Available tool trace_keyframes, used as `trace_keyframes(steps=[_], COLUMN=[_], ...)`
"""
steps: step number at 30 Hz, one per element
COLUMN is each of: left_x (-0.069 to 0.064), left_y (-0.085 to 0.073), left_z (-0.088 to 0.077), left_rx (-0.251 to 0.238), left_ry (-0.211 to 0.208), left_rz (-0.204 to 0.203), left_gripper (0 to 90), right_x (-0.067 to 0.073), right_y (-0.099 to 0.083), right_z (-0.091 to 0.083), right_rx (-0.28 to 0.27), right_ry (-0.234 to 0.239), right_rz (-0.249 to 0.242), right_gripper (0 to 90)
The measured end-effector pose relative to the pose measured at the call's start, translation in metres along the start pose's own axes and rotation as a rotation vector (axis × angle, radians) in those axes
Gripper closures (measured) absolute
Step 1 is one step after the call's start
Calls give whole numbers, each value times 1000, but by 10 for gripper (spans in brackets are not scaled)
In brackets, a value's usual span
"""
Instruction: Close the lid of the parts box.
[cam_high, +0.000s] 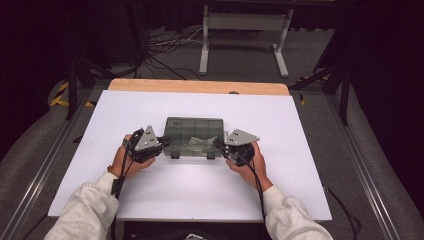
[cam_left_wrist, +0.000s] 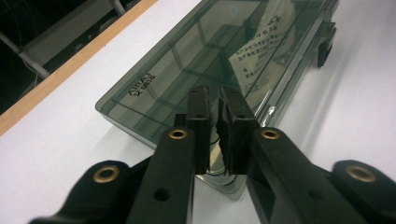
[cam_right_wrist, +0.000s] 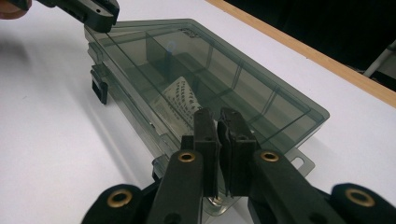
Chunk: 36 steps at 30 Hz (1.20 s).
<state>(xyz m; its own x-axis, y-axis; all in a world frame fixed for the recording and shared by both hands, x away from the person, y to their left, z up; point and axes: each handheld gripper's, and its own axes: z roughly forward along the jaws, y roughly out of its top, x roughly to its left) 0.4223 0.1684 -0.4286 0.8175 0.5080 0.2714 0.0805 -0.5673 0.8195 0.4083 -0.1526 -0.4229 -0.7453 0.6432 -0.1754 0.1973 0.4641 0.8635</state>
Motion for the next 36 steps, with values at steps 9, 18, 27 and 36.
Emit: trace_keyframes(steps=[9,18,27,36], left_x=[0,-1,-3,-4], left_y=[1,2,2,2], left_z=[-4,-5,-4,-3], left_rx=[-40,-67,-79,-97], left_ry=[1,-1,18,34], left_rz=[-6,-18,-29,-54], left_gripper=[714,554,422,220], right_x=[0,-2,-2,-5], right_y=[2,2,2,-1], right_z=[-3,-4,-3,1], right_rx=[-23,-47,-62,-51], right_ry=[-1,4,7,-30], right_rz=[3,21,30,69], right_gripper=[810,631,509,279])
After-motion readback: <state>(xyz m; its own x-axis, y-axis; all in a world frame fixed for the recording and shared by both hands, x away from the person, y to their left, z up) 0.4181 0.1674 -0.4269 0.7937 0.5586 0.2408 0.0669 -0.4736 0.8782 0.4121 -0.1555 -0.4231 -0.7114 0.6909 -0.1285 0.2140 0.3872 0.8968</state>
